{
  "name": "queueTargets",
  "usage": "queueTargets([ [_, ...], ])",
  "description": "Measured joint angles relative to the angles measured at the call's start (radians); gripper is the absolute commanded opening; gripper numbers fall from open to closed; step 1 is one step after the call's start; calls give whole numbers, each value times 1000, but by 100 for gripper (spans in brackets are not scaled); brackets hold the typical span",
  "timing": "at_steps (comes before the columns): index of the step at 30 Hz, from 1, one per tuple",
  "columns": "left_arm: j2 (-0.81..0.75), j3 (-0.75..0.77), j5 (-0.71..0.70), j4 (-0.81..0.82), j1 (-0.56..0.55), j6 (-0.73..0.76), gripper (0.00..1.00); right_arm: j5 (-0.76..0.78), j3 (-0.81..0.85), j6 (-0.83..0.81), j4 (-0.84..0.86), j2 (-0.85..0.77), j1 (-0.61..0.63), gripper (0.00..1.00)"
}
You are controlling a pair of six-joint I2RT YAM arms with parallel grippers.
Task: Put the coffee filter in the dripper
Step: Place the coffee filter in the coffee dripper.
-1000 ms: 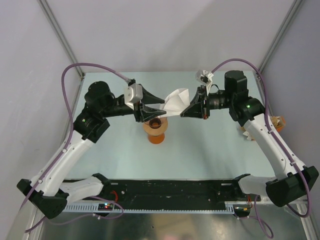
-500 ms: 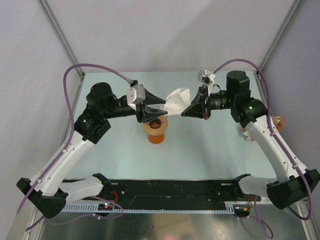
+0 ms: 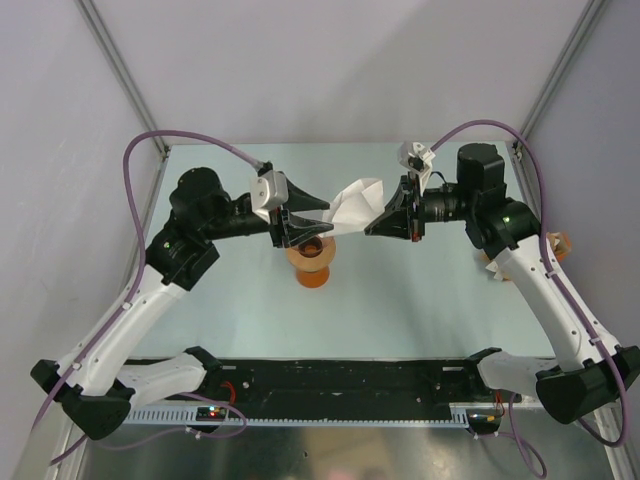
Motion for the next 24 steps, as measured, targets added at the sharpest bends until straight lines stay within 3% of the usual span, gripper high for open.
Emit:
queueTargets([
  [15, 0, -43, 13, -3, -11, 4, 43, 27, 0, 80, 79, 5, 15, 0],
  [24, 19, -43, 30, -3, -36, 52, 34, 0, 0, 108, 101, 14, 43, 0],
])
